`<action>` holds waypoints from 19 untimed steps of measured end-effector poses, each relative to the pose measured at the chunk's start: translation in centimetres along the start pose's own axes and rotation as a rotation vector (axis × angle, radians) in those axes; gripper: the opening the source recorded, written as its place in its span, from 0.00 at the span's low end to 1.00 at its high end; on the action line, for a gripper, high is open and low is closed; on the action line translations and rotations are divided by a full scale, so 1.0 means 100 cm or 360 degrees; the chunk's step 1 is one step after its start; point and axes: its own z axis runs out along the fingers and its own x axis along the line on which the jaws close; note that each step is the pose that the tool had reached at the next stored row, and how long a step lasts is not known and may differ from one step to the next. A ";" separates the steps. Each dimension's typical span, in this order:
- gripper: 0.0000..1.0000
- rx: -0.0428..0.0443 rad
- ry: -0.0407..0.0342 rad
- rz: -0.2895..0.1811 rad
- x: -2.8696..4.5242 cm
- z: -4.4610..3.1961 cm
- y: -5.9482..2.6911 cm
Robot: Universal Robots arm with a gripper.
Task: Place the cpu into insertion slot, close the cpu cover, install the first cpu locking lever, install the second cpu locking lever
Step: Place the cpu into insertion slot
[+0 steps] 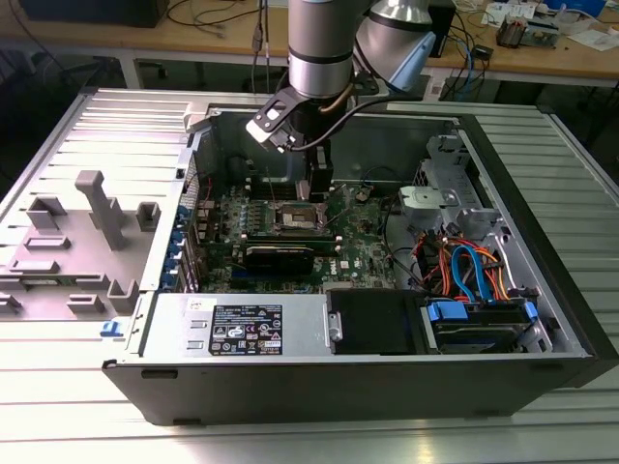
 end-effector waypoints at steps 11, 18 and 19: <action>0.54 0.0000 0.0000 0.0000 0.0000 0.0001 -0.0012; 0.54 0.0000 -0.0001 0.0033 0.0004 0.0079 -0.0058; 0.54 0.0000 -0.0002 0.0038 0.0004 0.0094 -0.0066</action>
